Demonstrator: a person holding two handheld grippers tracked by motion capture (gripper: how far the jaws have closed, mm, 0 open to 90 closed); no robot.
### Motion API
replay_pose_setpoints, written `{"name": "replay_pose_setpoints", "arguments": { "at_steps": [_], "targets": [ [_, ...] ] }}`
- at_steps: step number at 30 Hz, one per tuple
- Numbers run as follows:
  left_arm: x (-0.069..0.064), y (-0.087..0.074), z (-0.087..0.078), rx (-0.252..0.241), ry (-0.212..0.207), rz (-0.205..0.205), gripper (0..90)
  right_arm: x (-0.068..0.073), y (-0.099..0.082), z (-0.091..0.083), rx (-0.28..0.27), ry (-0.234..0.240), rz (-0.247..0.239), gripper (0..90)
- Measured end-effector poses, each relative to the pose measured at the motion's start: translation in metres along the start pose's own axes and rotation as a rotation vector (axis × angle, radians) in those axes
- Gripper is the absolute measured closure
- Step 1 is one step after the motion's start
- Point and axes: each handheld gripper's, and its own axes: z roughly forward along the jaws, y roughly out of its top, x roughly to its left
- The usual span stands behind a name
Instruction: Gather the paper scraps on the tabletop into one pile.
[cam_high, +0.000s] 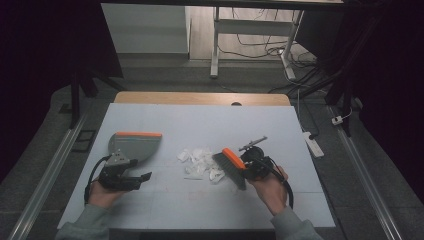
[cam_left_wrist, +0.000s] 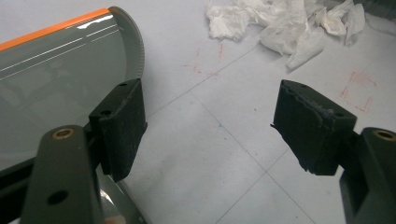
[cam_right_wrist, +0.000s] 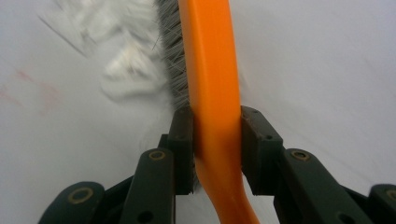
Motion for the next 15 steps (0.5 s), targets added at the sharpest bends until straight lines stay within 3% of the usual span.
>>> {"name": "replay_pose_setpoints", "arguments": {
  "at_steps": [3,7,15],
  "targets": [
    [0.000,0.000,0.000,-0.001,0.003,-0.002,26.2,0.002,0.015,0.009,-0.047,0.040,0.008,67.6],
    [0.000,0.000,0.000,0.000,0.008,-0.003,26.3,-0.002,0.020,0.007,-0.111,0.070,0.036,67.7],
    [-0.001,0.000,0.001,0.009,0.011,0.001,26.3,-0.019,0.012,-0.017,-0.216,0.023,0.050,67.6]
  ]
}}
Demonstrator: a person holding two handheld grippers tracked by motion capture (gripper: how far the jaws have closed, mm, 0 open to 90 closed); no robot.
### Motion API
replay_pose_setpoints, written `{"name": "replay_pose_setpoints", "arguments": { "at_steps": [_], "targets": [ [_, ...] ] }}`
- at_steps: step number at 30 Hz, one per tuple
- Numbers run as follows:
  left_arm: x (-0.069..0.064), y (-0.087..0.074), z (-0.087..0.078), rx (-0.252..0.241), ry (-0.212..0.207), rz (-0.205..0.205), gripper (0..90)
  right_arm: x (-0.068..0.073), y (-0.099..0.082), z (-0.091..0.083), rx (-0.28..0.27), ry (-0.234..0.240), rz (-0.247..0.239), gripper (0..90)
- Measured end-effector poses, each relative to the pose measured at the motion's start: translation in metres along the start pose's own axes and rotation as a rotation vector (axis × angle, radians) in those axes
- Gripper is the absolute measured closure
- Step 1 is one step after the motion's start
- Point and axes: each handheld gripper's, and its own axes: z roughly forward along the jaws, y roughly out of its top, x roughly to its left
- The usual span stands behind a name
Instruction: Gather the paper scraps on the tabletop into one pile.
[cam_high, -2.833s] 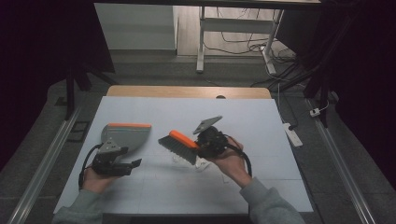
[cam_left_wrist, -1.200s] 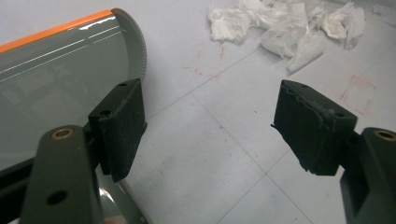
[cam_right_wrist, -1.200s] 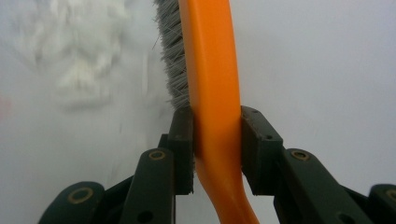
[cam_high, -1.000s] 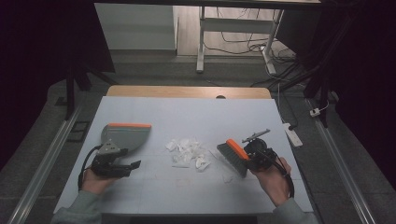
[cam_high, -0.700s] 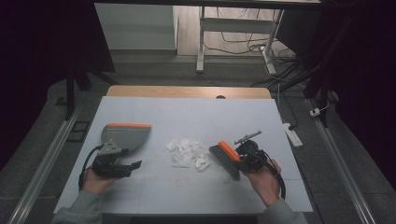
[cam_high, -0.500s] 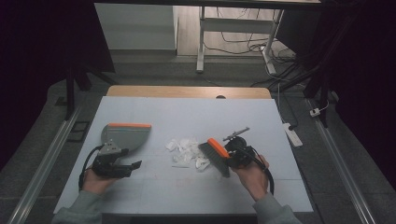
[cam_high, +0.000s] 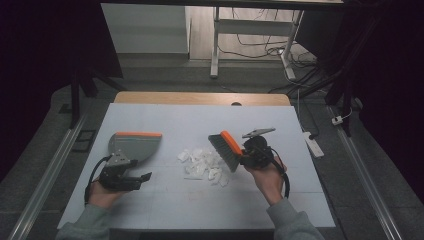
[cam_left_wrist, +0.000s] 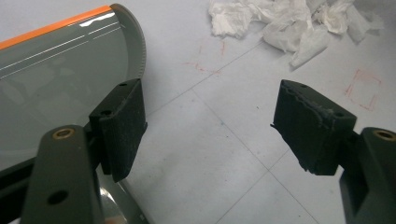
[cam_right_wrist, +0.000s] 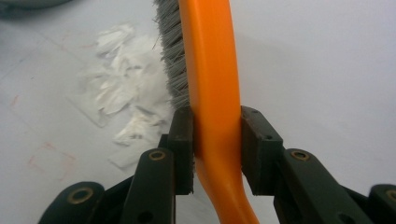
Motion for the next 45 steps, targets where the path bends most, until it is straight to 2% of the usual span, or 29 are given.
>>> {"name": "replay_pose_setpoints", "arguments": {
  "at_steps": [3,5,8,11,13,14,16,18,20,22,24,28,33,37,42,45],
  "targets": [
    [-0.001,0.000,0.000,-0.001,0.001,-0.002,26.3,-0.010,-0.002,-0.008,-0.016,-0.044,0.009,67.6],
    [-0.001,0.000,0.000,0.000,0.000,0.001,26.3,-0.018,-0.002,-0.008,-0.003,-0.076,0.012,67.6],
    [-0.001,0.000,0.000,0.002,0.001,0.002,26.2,-0.028,0.001,0.003,0.038,-0.116,0.020,67.6],
    [-0.001,0.000,0.000,0.001,0.001,0.003,26.2,-0.033,0.004,0.021,0.084,-0.124,0.034,67.6],
    [0.000,0.000,0.000,0.002,0.001,0.002,26.3,-0.031,0.007,0.032,0.102,-0.110,0.035,67.6],
    [0.000,0.000,0.000,0.001,0.001,-0.001,26.2,-0.028,0.009,0.034,0.092,-0.105,0.035,67.6],
    [0.001,-0.001,0.000,0.002,0.000,-0.001,26.3,-0.020,0.013,0.039,0.094,-0.061,0.037,67.6],
    [0.000,-0.001,0.001,0.003,0.001,0.002,26.3,-0.009,0.017,0.045,0.096,-0.046,0.015,67.6],
    [-0.001,0.000,0.001,0.005,0.002,0.004,26.3,-0.001,0.021,0.049,0.082,-0.027,0.003,67.6],
    [-0.001,0.000,0.001,0.007,0.003,0.007,26.3,0.004,0.024,0.053,0.068,0.003,0.011,67.6],
    [-0.001,-0.001,0.001,0.007,0.005,0.006,26.3,0.007,0.027,0.055,0.051,0.006,0.002,67.6],
    [0.000,-0.001,0.001,0.009,0.009,0.001,26.3,0.004,0.027,0.048,0.005,-0.010,0.000,67.6],
    [-0.002,-0.001,0.002,0.013,0.016,0.003,26.3,-0.006,0.023,0.029,-0.052,-0.002,0.009,67.6],
    [-0.002,-0.001,0.002,0.016,0.021,0.002,26.3,-0.011,0.021,0.015,-0.093,0.022,0.014,67.6],
    [-0.002,-0.001,0.002,0.019,0.025,0.001,26.3,-0.014,0.020,0.009,-0.127,0.056,0.028,67.6],
    [-0.003,-0.001,0.002,0.018,0.025,0.002,26.3,-0.013,0.021,0.009,-0.132,0.058,0.028,67.6]
  ]
}}
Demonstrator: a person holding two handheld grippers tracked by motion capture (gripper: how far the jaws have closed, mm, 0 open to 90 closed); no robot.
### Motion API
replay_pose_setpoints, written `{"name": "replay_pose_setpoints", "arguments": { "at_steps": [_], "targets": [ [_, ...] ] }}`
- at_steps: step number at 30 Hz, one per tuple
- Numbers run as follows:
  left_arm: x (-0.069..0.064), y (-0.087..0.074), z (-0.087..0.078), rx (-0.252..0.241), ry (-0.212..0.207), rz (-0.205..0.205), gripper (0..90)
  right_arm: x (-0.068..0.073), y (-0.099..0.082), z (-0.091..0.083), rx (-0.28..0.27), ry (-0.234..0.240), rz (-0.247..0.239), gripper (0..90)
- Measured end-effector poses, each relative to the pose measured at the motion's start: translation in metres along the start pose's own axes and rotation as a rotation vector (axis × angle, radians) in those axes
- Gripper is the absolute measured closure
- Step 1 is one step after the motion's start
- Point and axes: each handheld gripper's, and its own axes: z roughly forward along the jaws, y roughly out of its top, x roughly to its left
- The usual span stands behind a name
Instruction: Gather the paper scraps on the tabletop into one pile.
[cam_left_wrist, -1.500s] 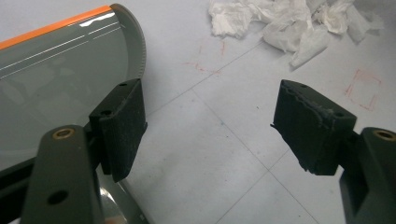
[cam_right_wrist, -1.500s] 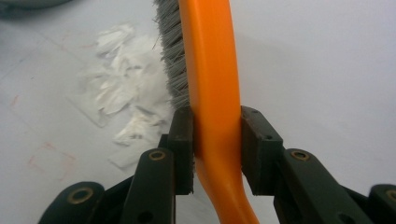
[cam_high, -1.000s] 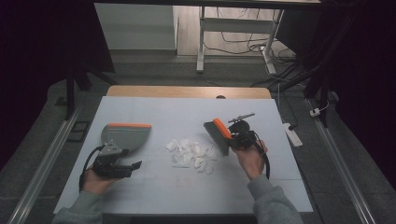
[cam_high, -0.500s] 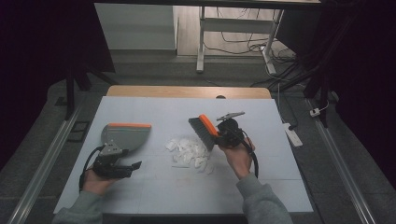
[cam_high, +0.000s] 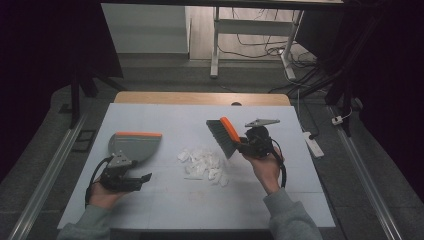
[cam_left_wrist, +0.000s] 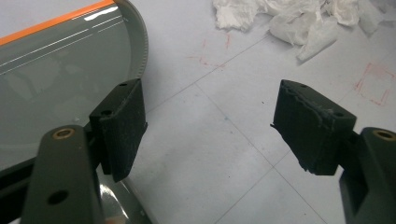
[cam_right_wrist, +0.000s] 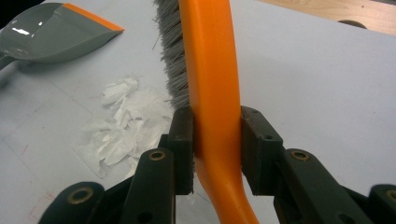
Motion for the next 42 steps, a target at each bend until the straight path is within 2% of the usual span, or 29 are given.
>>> {"name": "replay_pose_setpoints", "arguments": {
  "at_steps": [2,5,11,14,17,20,23,27,31,34,40,42],
  "targets": [
    [0.000,0.000,0.000,0.001,0.002,0.002,26.3,-0.001,-0.001,0.000,-0.009,0.010,0.003,67.6],
    [0.000,0.000,0.001,0.005,0.001,0.001,26.3,0.002,-0.001,0.002,-0.021,0.058,0.025,67.6],
    [0.000,0.000,0.000,0.000,-0.001,0.003,26.3,0.019,0.003,0.022,-0.003,0.100,-0.011,67.6],
    [0.000,0.000,0.000,0.002,-0.001,0.004,26.3,0.024,0.002,0.040,0.005,0.085,-0.037,67.6],
    [0.000,0.000,0.000,0.001,-0.002,0.004,26.3,0.024,0.001,0.052,-0.012,0.039,-0.058,67.6],
    [0.000,0.000,0.000,0.000,-0.001,0.003,26.3,0.023,0.002,0.060,-0.040,0.008,-0.051,67.6],
    [0.000,0.000,0.000,0.000,-0.001,0.003,26.3,0.019,0.003,0.064,-0.032,-0.041,-0.074,67.7],
    [0.000,0.000,0.000,0.003,0.000,0.004,26.3,0.008,0.003,0.059,-0.042,-0.060,-0.047,67.6],
    [0.000,0.000,0.001,0.003,-0.001,0.005,26.3,-0.003,0.005,0.046,-0.081,-0.027,0.014,67.7],
    [0.000,0.000,0.001,0.004,-0.001,0.007,26.3,-0.005,0.007,0.039,-0.092,-0.030,0.008,67.6],
    [0.000,0.000,0.001,0.004,-0.001,0.005,26.3,-0.007,0.009,0.030,-0.129,0.002,0.013,67.6],
    [0.000,0.000,0.000,0.004,-0.002,0.004,26.3,-0.008,0.010,0.027,-0.140,-0.015,0.004,67.6]
  ]
}}
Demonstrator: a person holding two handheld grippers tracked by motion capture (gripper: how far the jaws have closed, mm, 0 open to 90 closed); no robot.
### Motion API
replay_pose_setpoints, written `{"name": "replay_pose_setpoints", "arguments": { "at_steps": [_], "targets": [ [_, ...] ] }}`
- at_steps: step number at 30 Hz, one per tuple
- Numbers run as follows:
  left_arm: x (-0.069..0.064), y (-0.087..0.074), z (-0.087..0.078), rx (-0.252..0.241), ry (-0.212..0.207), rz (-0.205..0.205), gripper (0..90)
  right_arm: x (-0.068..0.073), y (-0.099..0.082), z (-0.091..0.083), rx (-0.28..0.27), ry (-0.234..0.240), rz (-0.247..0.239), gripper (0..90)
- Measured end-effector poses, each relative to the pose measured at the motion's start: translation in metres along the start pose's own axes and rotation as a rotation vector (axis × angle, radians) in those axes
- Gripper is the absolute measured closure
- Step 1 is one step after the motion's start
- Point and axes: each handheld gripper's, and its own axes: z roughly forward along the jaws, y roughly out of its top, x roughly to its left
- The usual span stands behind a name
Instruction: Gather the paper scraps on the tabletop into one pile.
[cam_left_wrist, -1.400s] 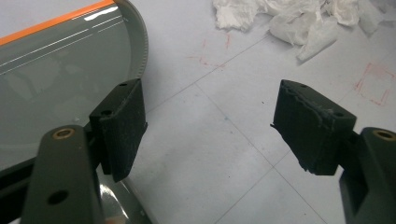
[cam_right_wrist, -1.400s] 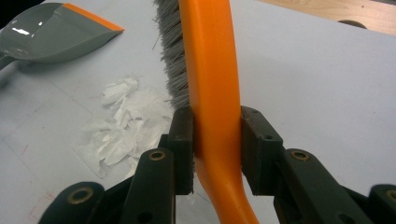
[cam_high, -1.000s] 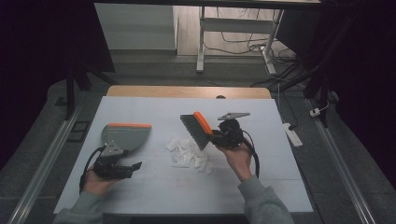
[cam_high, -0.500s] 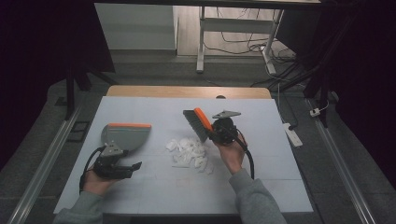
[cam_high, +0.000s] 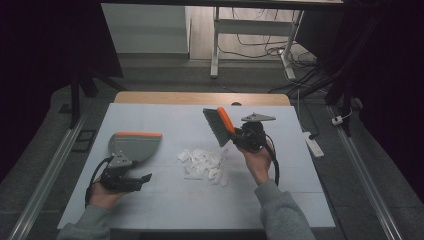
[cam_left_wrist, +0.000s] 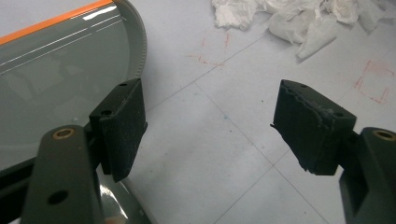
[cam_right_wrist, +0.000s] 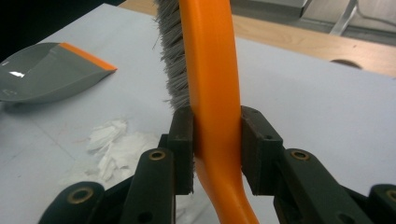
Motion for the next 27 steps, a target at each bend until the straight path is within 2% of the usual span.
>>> {"name": "replay_pose_setpoints", "arguments": {
  "at_steps": [2,8,13,16,18,20,22,24,27],
  "targets": [
    [0.000,0.000,0.000,-0.002,-0.001,-0.001,26.3,-0.002,0.001,-0.001,0.023,-0.043,-0.018,67.7],
    [0.000,0.000,0.000,-0.003,-0.003,0.000,26.4,-0.019,-0.005,-0.003,0.095,-0.153,-0.052,67.6],
    [0.000,0.000,0.000,-0.005,-0.004,-0.001,26.4,-0.033,-0.013,-0.011,0.139,-0.190,-0.035,67.6],
    [0.000,0.000,0.000,-0.002,-0.004,0.004,26.4,-0.040,-0.020,-0.009,0.197,-0.219,-0.043,67.6],
    [-0.001,0.001,0.000,-0.002,-0.003,0.006,26.4,-0.040,-0.025,-0.004,0.226,-0.215,-0.047,67.7],
    [-0.001,0.000,0.000,-0.003,-0.002,0.003,26.4,-0.037,-0.026,0.000,0.222,-0.213,-0.055,67.7],
    [0.000,0.000,0.000,-0.002,-0.003,0.002,26.4,-0.030,-0.024,0.003,0.225,-0.167,-0.042,67.7],
    [-0.001,0.000,0.000,0.000,-0.004,0.006,26.4,-0.016,-0.022,0.011,0.233,-0.146,-0.085,67.7],
    [-0.001,0.000,0.000,0.001,-0.004,0.006,26.4,-0.002,-0.016,0.019,0.220,-0.085,-0.079,67.7]
  ]
}}
